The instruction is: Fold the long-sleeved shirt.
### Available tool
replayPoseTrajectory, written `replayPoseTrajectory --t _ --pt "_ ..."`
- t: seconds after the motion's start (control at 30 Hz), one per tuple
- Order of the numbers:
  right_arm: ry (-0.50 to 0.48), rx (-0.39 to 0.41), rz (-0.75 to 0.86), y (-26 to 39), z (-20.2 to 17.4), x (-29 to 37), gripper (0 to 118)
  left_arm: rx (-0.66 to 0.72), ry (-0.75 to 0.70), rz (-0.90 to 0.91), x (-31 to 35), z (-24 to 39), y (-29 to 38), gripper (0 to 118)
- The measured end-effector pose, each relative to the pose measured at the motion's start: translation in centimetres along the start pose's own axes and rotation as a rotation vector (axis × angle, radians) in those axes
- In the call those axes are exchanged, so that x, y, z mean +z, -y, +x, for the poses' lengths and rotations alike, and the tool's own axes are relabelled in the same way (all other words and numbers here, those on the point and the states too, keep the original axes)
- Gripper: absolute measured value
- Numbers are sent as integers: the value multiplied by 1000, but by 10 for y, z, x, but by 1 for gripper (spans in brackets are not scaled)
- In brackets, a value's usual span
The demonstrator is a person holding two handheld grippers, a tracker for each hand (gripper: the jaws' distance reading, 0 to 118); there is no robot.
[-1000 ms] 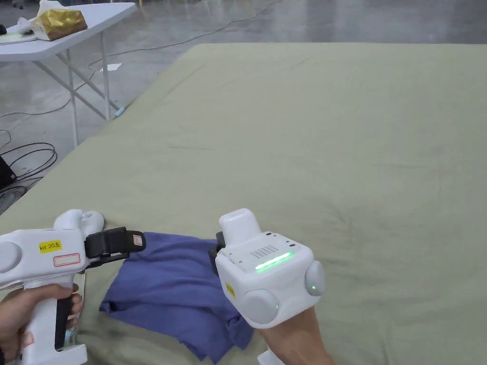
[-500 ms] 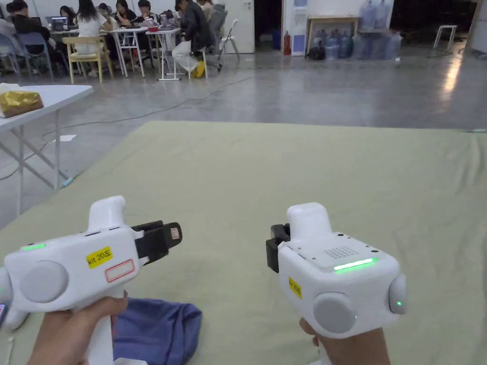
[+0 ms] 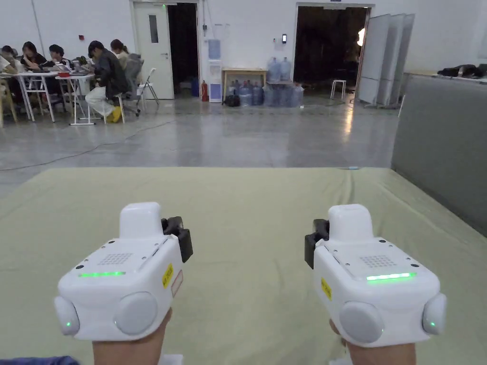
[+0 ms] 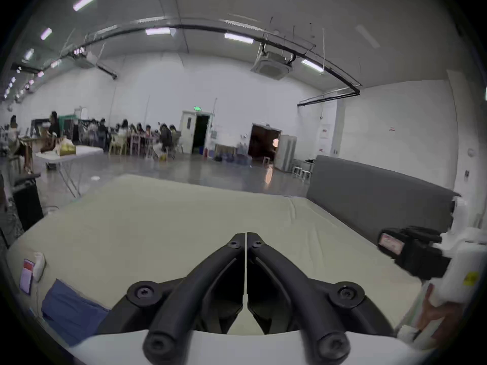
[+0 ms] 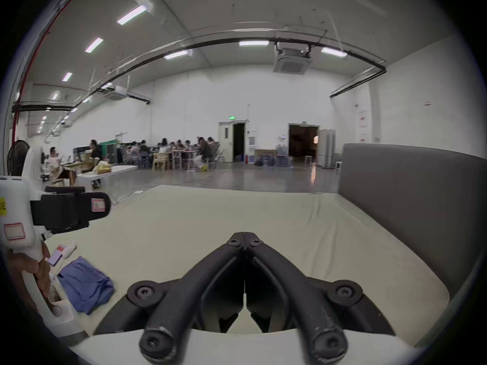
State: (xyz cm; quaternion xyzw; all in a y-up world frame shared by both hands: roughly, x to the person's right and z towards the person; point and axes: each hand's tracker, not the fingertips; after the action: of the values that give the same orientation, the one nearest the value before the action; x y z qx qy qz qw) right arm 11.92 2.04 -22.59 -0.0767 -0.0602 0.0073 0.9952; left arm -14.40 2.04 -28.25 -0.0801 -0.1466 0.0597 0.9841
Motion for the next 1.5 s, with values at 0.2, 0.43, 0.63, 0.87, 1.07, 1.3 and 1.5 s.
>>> replayPoseTrajectory --t 0.2,0.43,0.63,0.87,1.07,1.3,1.5 --pt "65 19 44 39 31 34 0 -17 -92 45 48 -16 55 0" --pt "114 18 74 69 35 59 0 -13 -156 73 77 -23 80 0" --pt "127 26 59 89 35 58 0 -54 -124 52 76 -19 100 0" --pt "137 29 28 100 31 55 0 -72 -106 21 70 -13 108 0" --pt "129 35 7 105 28 52 0 -70 -106 4 67 -12 114 0" --pt "117 36 -1 104 24 52 0 -71 -107 -2 64 -6 111 0" --pt "96 25 -16 107 23 53 65 -95 -129 -8 65 -4 108 39"
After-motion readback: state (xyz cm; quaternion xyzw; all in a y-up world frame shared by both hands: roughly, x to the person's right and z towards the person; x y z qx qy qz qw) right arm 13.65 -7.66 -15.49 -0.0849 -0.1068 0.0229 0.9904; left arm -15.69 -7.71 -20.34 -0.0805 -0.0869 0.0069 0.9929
